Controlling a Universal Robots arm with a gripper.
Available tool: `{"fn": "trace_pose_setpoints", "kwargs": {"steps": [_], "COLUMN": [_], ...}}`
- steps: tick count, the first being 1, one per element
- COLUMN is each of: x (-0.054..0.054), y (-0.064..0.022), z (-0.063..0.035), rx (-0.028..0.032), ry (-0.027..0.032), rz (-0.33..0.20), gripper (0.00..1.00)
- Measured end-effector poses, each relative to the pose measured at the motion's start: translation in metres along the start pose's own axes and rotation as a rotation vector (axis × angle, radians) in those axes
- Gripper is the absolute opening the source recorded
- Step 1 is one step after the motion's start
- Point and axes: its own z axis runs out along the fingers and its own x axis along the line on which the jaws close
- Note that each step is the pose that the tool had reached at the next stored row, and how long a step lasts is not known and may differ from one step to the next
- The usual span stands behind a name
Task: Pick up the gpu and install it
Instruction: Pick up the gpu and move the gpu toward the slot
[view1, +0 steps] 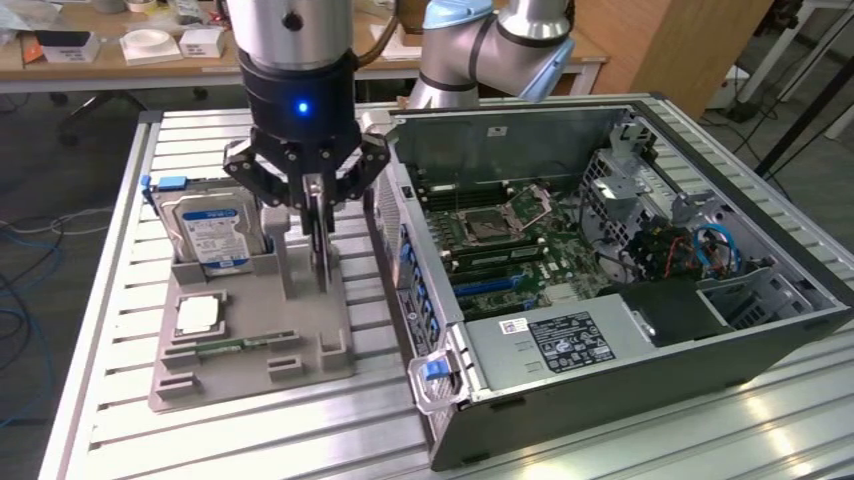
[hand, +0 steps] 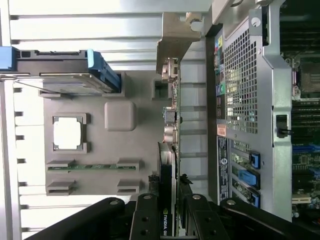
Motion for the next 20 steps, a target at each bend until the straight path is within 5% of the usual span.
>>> {"fn": "trace_pose_setpoints", "kwargs": {"steps": [15,20], "x": [-0.001,-0.001], "y": [0.0023,0.0027], "z": [-0.0538,-0.0633], "rx": [0.0001,-0.0001], "ry": [0.0009,0.001], "rz": [0.0,0.0], "gripper": [0.26,0.26]}}
